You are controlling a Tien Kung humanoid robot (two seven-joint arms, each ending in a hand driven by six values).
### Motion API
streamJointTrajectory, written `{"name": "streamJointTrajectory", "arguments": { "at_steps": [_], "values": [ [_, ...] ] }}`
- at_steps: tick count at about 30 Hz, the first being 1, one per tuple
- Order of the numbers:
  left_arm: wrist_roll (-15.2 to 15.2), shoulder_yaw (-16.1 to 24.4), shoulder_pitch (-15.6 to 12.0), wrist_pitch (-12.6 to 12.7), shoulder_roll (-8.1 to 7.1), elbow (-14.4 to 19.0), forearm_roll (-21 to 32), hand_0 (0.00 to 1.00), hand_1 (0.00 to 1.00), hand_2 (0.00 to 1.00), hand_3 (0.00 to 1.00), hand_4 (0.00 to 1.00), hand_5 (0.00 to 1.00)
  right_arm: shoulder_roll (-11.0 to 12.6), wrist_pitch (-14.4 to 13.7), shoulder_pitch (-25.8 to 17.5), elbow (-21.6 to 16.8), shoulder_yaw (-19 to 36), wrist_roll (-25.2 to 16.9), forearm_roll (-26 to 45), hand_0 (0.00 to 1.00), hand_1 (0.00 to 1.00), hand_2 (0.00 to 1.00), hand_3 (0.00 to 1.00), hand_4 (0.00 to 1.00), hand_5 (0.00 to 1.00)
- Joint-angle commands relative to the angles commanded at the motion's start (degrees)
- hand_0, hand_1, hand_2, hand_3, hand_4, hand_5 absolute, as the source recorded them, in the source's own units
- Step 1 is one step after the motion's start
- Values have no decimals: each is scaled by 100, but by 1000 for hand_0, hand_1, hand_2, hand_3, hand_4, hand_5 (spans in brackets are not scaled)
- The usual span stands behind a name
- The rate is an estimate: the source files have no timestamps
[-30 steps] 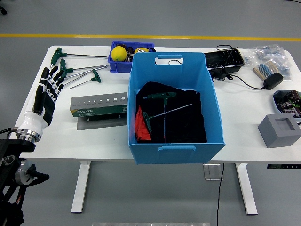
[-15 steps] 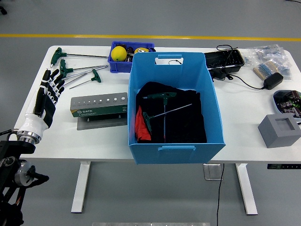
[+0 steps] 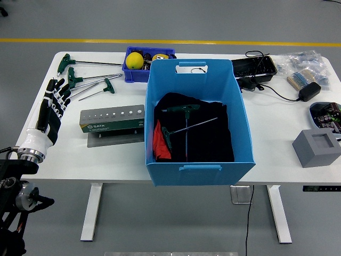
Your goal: Lift tool from toolbox,place it in box,lift tool from toolbox,place it in box
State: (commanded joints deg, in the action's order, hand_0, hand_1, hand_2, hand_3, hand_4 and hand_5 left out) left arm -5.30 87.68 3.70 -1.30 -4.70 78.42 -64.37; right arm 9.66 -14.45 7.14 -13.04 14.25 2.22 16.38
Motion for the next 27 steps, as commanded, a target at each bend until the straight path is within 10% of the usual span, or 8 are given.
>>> {"name": "streamJointTrajectory", "arguments": {
  "at_steps": [27],
  "values": [
    [18, 117, 14, 3, 23, 19, -75, 998, 998, 998, 981, 947, 998, 1, -14, 65, -25, -24, -6, 25, 635, 616, 697, 546, 760, 664]
  ]
}}
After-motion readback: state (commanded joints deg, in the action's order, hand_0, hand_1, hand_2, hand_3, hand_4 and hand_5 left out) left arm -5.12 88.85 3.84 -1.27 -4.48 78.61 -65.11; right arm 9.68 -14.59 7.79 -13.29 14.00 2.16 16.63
